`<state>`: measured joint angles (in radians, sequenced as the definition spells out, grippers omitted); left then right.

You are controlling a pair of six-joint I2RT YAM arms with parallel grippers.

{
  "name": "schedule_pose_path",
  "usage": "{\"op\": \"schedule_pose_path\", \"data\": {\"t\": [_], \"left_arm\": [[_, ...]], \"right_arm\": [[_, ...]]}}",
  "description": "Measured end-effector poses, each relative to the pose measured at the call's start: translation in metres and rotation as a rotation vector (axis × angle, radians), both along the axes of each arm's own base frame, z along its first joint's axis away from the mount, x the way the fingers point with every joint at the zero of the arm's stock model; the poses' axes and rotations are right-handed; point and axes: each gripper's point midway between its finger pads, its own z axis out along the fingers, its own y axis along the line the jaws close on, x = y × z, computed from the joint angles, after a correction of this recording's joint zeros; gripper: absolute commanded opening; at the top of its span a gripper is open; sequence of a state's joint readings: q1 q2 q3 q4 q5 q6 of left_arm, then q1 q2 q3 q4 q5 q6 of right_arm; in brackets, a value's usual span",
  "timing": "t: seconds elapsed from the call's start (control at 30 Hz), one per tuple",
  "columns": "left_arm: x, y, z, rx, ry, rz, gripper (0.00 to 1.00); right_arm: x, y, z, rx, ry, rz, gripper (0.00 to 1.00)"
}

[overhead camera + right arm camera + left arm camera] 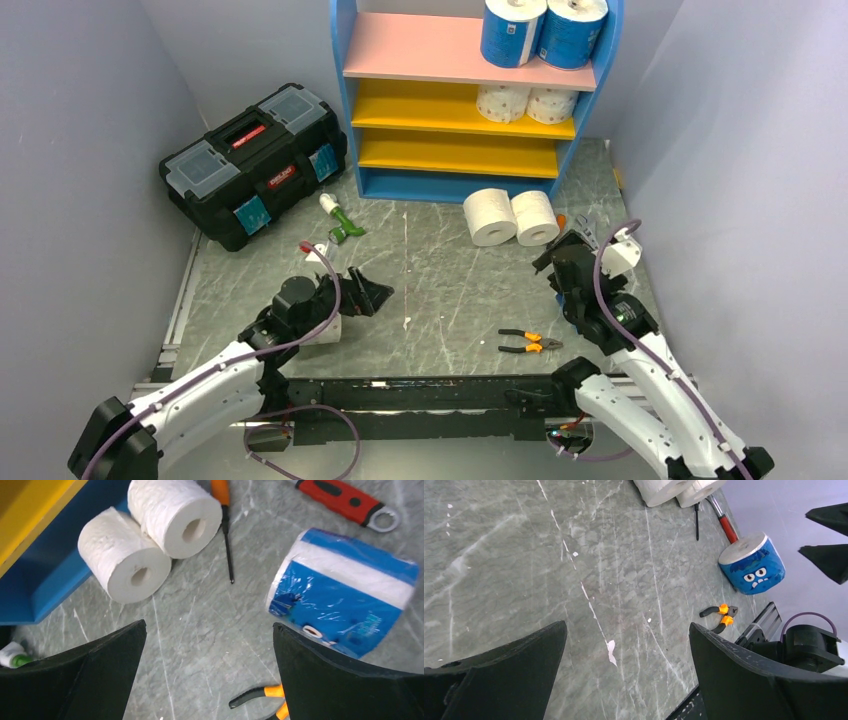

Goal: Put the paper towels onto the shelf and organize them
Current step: Adjust the paper towel at the center of the board.

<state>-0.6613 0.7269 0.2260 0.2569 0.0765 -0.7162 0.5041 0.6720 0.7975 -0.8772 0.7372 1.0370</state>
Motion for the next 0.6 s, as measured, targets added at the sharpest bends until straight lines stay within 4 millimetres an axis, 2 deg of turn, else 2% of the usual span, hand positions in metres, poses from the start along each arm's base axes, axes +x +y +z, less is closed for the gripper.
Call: {"op": "schedule_pose_path", "data": {"t": [0.13, 0.37, 0.6], "left_arm": [[-0.002, -0.004, 0.001, -0.002, 0.006, -0.016, 0.99], [-0.005, -0.004, 0.0, 0.003, 0.014, -0.025, 0.99], [-0.007, -0.003, 0.001, 0.008, 0.022, -0.025, 0.99]], "right_arm": [[0.009, 0.01, -0.017, 0.062, -0.032, 0.055, 0.99], [0.045, 0.039, -0.019, 0.18, -0.154, 0.129, 0.99], [0.066, 0.07, -0.048, 0.271, -0.178, 0.221, 0.96]]}}
